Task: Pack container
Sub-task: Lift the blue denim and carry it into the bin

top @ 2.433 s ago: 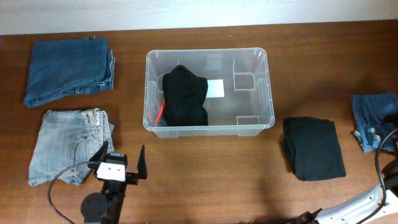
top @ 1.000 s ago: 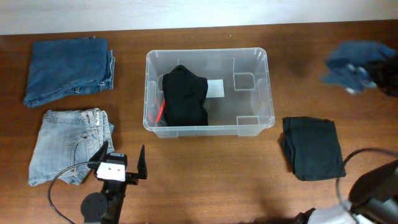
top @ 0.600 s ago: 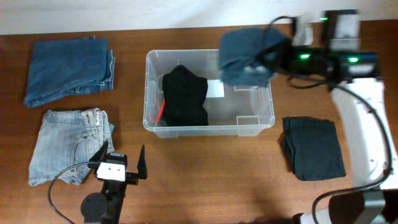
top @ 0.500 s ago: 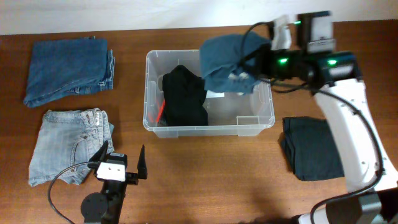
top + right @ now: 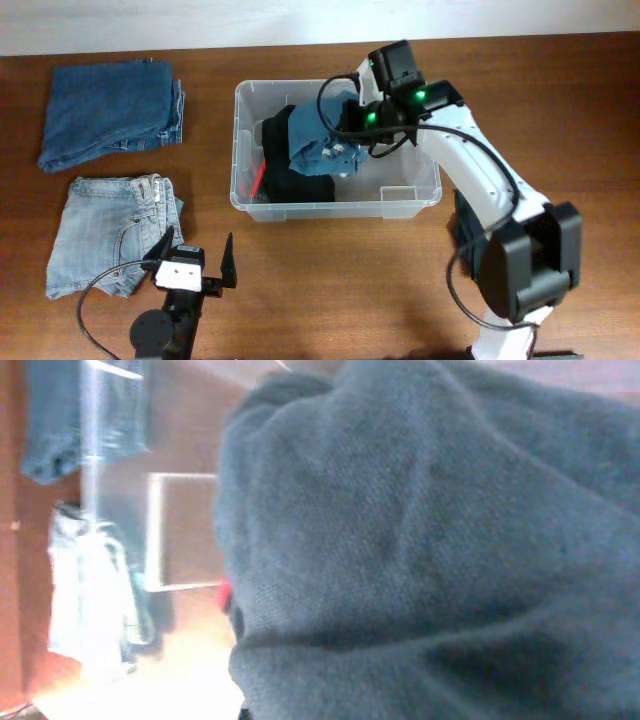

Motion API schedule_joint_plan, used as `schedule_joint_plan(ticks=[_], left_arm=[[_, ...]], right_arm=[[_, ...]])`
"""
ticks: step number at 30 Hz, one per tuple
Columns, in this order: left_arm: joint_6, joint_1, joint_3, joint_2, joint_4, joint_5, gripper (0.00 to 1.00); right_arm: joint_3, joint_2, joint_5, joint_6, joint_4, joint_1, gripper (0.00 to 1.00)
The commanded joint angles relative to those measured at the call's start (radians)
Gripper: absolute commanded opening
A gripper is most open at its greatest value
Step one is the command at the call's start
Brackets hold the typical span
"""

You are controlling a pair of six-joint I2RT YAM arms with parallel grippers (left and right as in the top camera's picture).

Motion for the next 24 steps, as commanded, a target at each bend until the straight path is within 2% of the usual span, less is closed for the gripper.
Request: schedule_joint_plan(ticks=[1,6,11,14,24], left_arm=[[0.009,0.005,-0.004,-0.005,-0.001,0.014,0.99],[0.009,0.005,-0.004,-0.005,-0.001,0.014,0.99],[0.009,0.005,-0.004,-0.005,-0.001,0.014,0.99],[0.009,0.005,-0.004,-0.005,-0.001,0.014,0.99],[0.009,0.005,-0.004,-0.005,-0.002,0.014,0.99]], right_arm=[[0.019,0.029,0.061,-0.011,-0.01,-0.032,0.04],[0.019,0.03,0.195,-0.011,-0.07,-0.077,0.04],[0.019,0.03,0.194,-0.051,-0.103,-0.141,0.04],[0.019,0.032,0.195,-0.093,-0.122,-0.149,0.04],[0.014,0.081,0.171,-0.101,-0.12,-0.145,0.04]])
